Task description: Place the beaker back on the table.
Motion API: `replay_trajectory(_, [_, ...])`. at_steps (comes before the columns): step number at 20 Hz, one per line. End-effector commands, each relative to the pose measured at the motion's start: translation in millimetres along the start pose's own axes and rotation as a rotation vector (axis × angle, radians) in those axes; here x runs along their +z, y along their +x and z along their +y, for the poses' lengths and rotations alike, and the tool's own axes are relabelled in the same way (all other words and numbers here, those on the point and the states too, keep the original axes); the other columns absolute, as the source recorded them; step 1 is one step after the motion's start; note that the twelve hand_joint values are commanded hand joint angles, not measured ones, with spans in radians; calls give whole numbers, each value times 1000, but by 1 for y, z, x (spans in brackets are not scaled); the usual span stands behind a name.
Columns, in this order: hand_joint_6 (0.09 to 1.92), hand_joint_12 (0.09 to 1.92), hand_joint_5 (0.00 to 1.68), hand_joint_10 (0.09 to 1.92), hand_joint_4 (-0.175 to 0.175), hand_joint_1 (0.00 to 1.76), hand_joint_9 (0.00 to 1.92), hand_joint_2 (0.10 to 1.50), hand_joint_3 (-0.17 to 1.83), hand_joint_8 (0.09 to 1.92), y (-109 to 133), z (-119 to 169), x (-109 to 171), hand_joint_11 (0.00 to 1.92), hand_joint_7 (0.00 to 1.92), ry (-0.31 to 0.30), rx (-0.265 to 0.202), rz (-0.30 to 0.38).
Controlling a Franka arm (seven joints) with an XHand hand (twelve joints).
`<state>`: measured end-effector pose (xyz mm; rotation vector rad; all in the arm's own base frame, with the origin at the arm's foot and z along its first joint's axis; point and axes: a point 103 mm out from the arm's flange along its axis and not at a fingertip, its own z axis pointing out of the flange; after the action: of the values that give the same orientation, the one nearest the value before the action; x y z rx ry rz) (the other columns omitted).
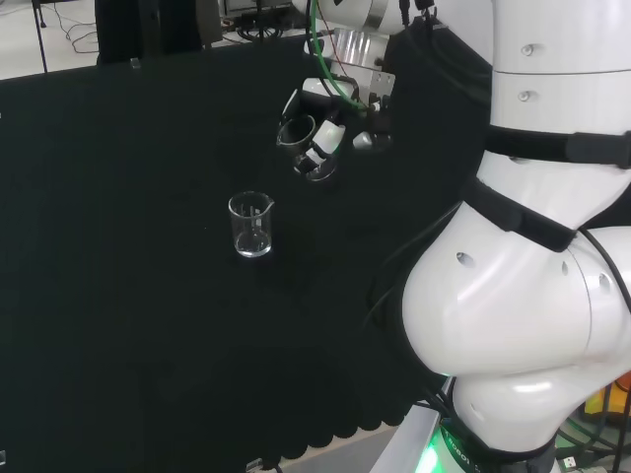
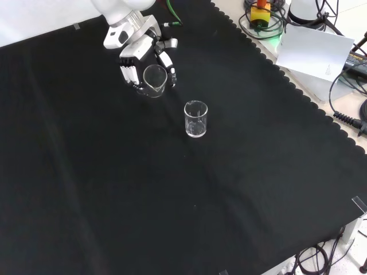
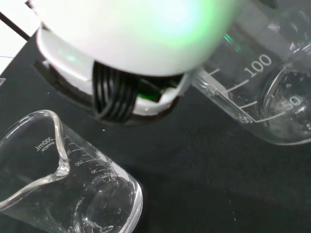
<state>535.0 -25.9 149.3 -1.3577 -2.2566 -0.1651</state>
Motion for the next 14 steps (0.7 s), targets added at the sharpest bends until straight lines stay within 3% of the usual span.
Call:
replay_trajectory(1, [571, 708, 1350, 87, -175, 1454, 1708, 443, 891, 574, -11, 6, 13, 1179, 1411, -16, -39, 59])
replay_trajectory(14, [606, 732, 1341, 87, -175, 1453, 1694, 447, 889, 578, -40, 14, 34, 1153, 1412, -42, -36, 160])
